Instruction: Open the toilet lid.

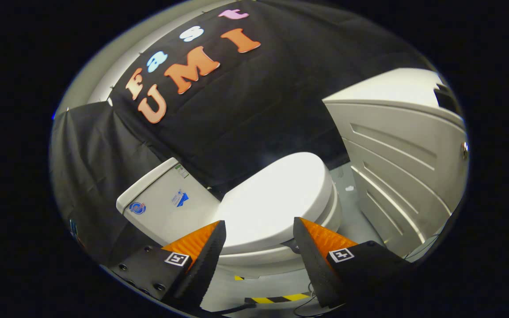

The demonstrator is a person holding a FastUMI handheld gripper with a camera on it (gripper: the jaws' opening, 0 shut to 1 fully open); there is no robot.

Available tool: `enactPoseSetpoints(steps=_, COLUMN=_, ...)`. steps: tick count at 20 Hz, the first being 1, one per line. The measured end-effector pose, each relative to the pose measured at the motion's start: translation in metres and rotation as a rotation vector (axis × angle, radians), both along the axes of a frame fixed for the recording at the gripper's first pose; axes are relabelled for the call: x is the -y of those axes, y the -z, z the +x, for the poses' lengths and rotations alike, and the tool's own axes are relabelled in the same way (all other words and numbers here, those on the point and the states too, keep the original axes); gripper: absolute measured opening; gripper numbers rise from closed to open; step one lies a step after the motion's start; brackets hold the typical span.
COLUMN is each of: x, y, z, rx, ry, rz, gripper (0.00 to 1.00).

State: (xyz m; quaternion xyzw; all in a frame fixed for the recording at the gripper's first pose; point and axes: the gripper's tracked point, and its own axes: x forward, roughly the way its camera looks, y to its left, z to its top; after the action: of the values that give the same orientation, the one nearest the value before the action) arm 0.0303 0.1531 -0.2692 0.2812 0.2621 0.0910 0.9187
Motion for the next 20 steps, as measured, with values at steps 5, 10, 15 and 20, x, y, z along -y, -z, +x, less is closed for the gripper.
enactPoseSetpoints(steps=5, x=0.026, y=0.042, z=-0.008, rx=-0.184, ry=0.117, rz=0.135, gripper=0.99)
enactPoseSetpoints(steps=10, x=0.019, y=0.079, z=-0.026, rx=-0.278, ry=0.072, rz=0.144, gripper=0.99)
enactPoseSetpoints(steps=15, x=0.013, y=0.097, z=-0.013, rx=-0.324, ry=0.115, rz=0.228, gripper=0.98)
enactPoseSetpoints(steps=20, x=0.011, y=0.111, z=0.001, rx=-0.321, ry=0.152, rz=0.273, gripper=0.97)
